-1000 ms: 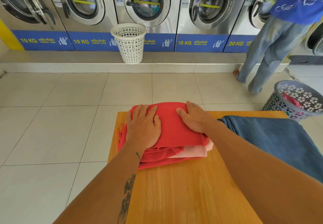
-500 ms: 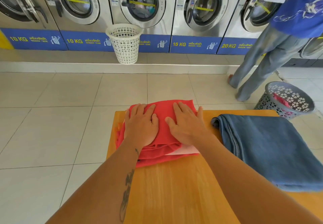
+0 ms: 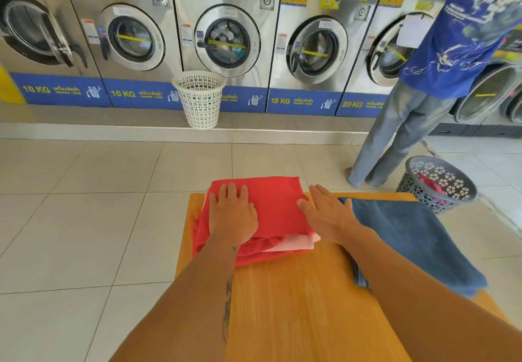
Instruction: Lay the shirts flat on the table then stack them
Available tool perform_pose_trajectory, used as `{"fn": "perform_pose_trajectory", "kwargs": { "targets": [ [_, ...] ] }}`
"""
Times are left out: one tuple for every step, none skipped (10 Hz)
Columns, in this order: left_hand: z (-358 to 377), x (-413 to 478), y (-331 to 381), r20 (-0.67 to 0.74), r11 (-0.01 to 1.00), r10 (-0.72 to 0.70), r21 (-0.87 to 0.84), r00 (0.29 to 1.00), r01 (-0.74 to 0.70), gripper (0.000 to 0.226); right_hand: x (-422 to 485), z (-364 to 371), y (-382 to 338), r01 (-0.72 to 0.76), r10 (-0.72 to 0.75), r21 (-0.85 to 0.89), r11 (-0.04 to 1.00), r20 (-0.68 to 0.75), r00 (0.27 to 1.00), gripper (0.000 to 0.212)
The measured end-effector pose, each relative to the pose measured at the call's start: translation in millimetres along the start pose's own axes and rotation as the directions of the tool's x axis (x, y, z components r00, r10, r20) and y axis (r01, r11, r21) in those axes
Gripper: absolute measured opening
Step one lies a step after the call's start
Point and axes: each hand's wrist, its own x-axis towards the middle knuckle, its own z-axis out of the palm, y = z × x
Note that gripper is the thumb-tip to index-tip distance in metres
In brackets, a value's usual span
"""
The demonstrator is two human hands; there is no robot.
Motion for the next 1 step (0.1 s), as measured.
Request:
{"fn": "perform_pose_trajectory", "kwargs": {
  "targets": [
    [-14.1,-34.3,11.3,0.025,0.994,0.042,-0.098,0.999,-0.039,0.061,-19.4,-23.7,-2.2,0.027,-0.027,0.033,0.999,0.008,1.000,0.059]
  ]
}}
